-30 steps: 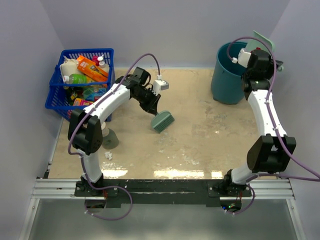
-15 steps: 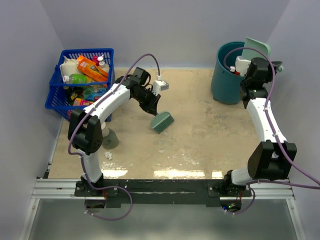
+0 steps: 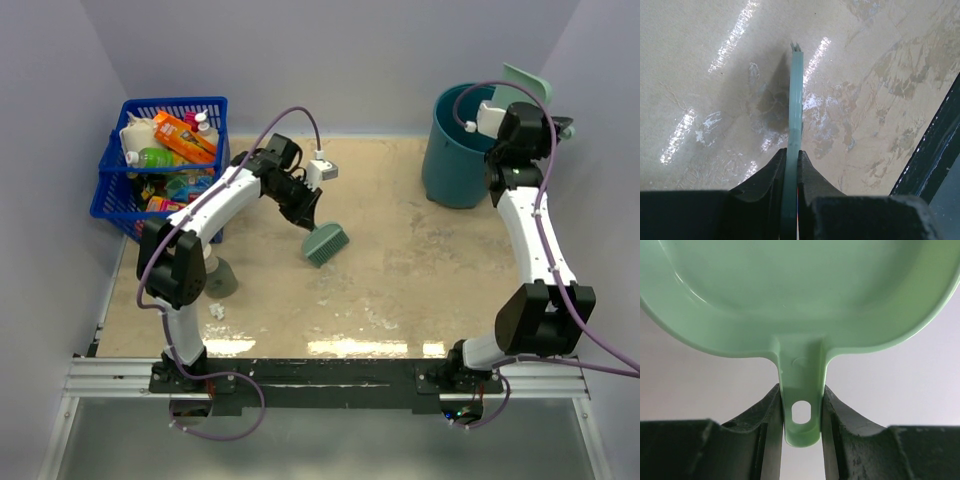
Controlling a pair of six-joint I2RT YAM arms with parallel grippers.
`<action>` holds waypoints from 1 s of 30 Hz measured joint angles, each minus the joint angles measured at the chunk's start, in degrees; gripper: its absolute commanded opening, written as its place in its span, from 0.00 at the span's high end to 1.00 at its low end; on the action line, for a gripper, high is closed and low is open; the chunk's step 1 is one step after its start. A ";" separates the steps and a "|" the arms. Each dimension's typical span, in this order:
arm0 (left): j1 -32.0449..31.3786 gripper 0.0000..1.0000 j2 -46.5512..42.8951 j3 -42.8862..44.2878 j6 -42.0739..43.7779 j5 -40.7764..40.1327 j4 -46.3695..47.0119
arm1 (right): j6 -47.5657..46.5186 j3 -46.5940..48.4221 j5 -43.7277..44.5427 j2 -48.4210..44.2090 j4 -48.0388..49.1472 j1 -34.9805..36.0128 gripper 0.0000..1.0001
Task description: Sweep away the paper scraps from the table
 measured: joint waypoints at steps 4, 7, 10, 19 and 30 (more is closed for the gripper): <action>-0.07 1.00 0.26 0.11 -0.02 0.13 0.00 | 7.28 0.46 -2.99 -0.50 -4.31 0.00 1.00; -0.07 1.00 0.28 0.11 0.00 0.13 0.00 | 16.94 5.66 -8.57 -0.68 -13.22 -0.02 1.00; -0.07 1.00 0.35 0.15 -0.02 0.13 0.00 | 26.84 13.70 -18.38 -1.57 -21.16 -0.22 1.00; -0.07 1.00 1.29 1.64 -0.07 0.09 0.07 | 43.45 16.92 -41.77 -10.38 -32.54 0.02 1.00; -0.46 1.00 1.73 6.47 -0.07 -10.19 0.63 | 44.76 4.59 -54.88 -11.08 -49.72 12.55 1.00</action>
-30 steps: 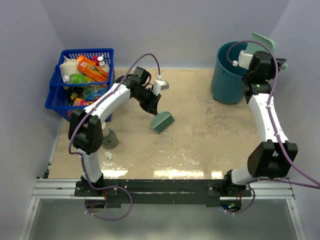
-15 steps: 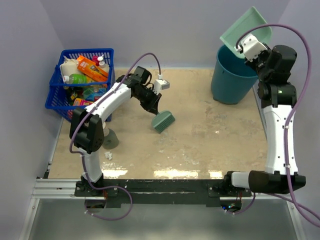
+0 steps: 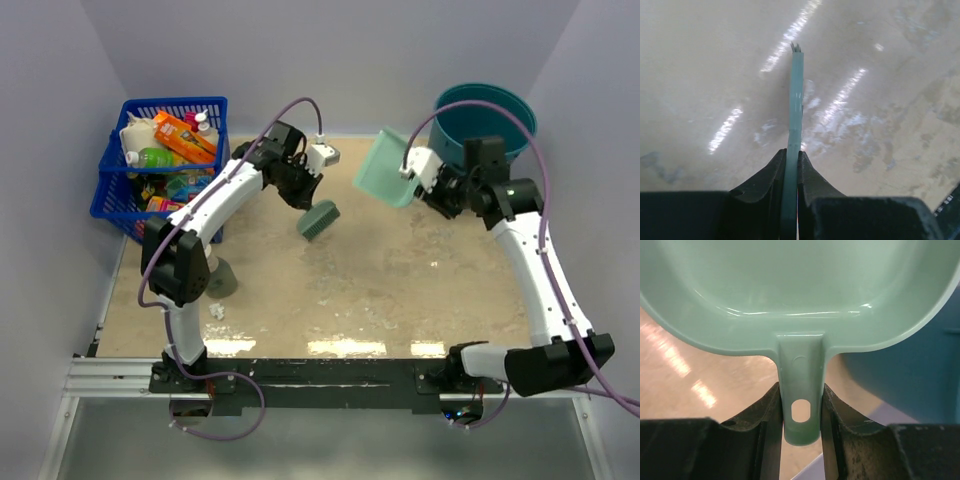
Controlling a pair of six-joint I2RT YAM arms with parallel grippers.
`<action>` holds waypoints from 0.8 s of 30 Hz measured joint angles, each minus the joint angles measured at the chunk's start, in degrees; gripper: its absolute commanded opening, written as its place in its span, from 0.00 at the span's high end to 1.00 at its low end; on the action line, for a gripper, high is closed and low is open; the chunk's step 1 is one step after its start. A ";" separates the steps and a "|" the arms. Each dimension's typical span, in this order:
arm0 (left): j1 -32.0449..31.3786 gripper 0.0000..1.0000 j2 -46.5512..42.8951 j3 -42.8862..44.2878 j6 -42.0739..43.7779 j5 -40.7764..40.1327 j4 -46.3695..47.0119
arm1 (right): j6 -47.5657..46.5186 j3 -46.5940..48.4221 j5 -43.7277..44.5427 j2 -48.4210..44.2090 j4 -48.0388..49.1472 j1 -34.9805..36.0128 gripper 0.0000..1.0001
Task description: Sweep away the paper scraps from the table
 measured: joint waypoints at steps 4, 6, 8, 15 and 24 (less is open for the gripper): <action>0.50 1.00 0.00 2.78 0.00 -9.16 2.12 | -2.73 -8.35 0.76 -0.61 -6.08 3.89 1.00; 0.98 1.00 0.00 4.33 0.00 -11.58 2.75 | -3.50 -13.86 2.60 -0.63 -7.85 5.11 1.00; 1.42 1.00 0.00 6.01 0.00 -13.20 3.23 | -2.93 -18.93 4.70 0.02 -9.09 5.88 1.00; 1.70 1.00 -0.35 9.55 0.63 -16.81 3.50 | 4.83 -26.03 6.16 5.79 -6.25 6.12 0.98; 1.64 1.00 -6.91 8.87 4.02 -20.70 3.45 | 10.60 -30.56 7.41 7.48 0.15 6.29 0.89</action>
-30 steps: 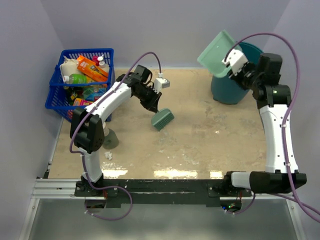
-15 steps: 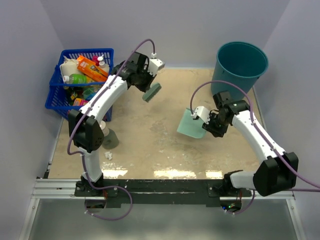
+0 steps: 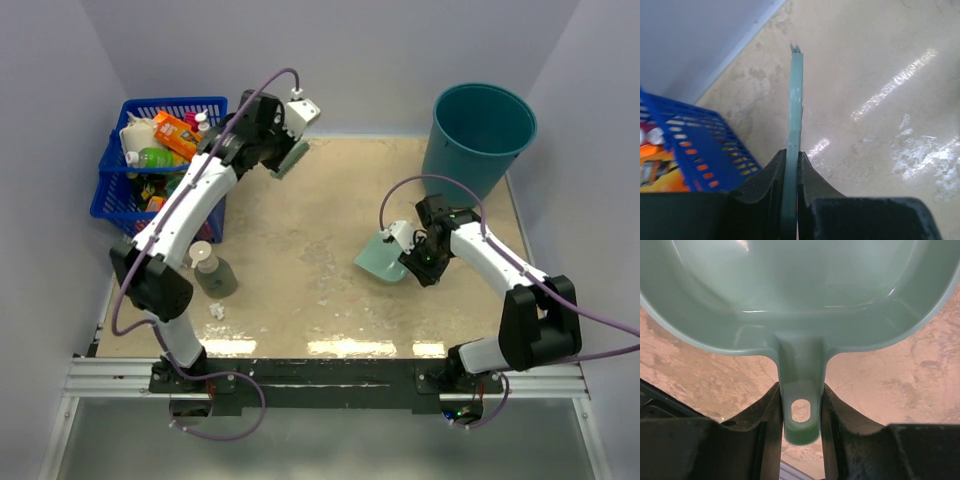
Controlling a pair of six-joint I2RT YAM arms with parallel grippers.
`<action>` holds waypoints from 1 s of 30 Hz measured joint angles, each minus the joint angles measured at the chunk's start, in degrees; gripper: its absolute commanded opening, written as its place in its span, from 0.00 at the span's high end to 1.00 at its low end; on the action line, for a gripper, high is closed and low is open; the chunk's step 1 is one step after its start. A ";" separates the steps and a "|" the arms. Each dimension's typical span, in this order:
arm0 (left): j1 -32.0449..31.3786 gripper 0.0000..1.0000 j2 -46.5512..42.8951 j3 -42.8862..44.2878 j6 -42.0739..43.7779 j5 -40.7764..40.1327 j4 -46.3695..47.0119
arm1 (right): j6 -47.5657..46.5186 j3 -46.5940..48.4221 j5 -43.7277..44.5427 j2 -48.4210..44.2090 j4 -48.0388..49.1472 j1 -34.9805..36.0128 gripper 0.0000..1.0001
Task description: Sweep away the paper scraps from the table
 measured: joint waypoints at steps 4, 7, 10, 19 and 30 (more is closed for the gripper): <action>-0.07 1.00 -9.29 -3.54 4.07 -5.90 0.72 | 1.51 -0.61 0.37 3.02 1.49 0.00 0.87; -0.09 1.00 -16.85 -7.63 8.09 -12.41 1.33 | 2.56 -0.87 0.15 4.59 2.40 0.00 0.87; 0.46 1.00 -22.58 -11.82 13.09 -19.47 1.86 | 3.13 -0.90 0.13 4.68 2.89 0.04 0.86; 15.58 1.00 -32.20 -28.35 35.76 -40.06 14.86 | 3.82 1.03 -0.04 7.87 3.06 0.13 0.84; 30.64 1.00 -34.05 -27.58 32.33 -38.45 3.67 | 4.35 7.85 -1.38 16.94 2.97 1.86 0.91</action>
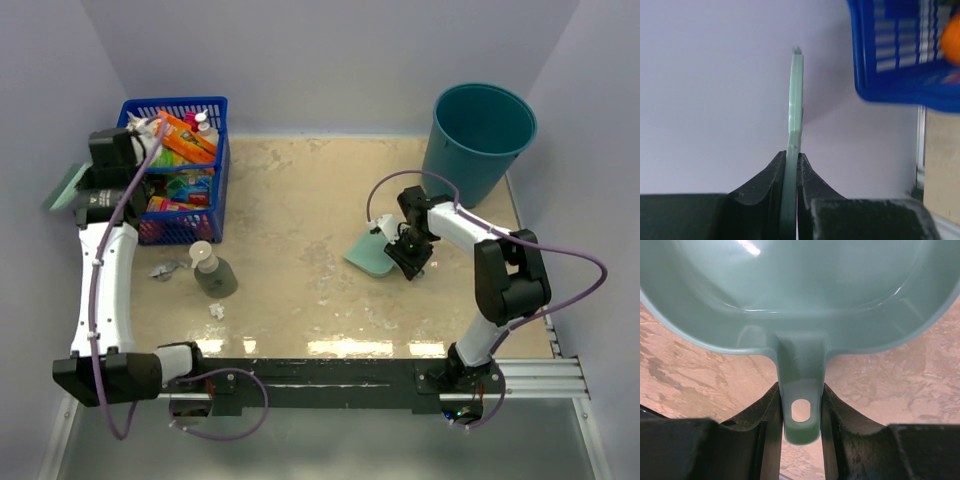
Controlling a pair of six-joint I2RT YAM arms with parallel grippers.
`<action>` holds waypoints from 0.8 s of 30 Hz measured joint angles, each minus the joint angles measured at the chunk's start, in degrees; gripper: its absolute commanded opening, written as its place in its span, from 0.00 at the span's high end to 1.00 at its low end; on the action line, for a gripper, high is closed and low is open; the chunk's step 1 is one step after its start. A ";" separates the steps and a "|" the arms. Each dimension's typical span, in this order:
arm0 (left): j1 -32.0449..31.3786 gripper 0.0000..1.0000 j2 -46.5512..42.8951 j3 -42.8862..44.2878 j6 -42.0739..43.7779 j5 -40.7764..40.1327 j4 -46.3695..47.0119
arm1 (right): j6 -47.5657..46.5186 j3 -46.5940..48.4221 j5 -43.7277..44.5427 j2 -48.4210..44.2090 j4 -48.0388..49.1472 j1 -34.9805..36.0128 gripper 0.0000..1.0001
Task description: Sweep away the paper scraps from the table
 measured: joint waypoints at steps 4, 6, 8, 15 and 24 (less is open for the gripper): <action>11.98 1.00 2.05 -0.31 -1.70 6.23 -8.33 | 0.09 0.94 0.02 0.90 -0.20 1.90 0.91; 13.92 1.00 0.83 -2.14 -2.08 9.07 -10.14 | 0.09 1.36 0.02 1.46 -0.33 3.23 0.91; 14.16 1.00 -1.27 -4.85 -2.10 11.96 -11.30 | 0.13 1.99 0.00 2.19 -0.57 4.37 0.88; 14.14 1.00 -4.57 -13.20 -1.29 22.29 -16.17 | 0.39 3.87 0.02 3.72 -1.03 5.33 0.73; 14.16 1.00 -4.04 -22.58 2.08 26.23 -12.00 | 1.01 4.20 0.02 3.98 -1.14 5.31 0.55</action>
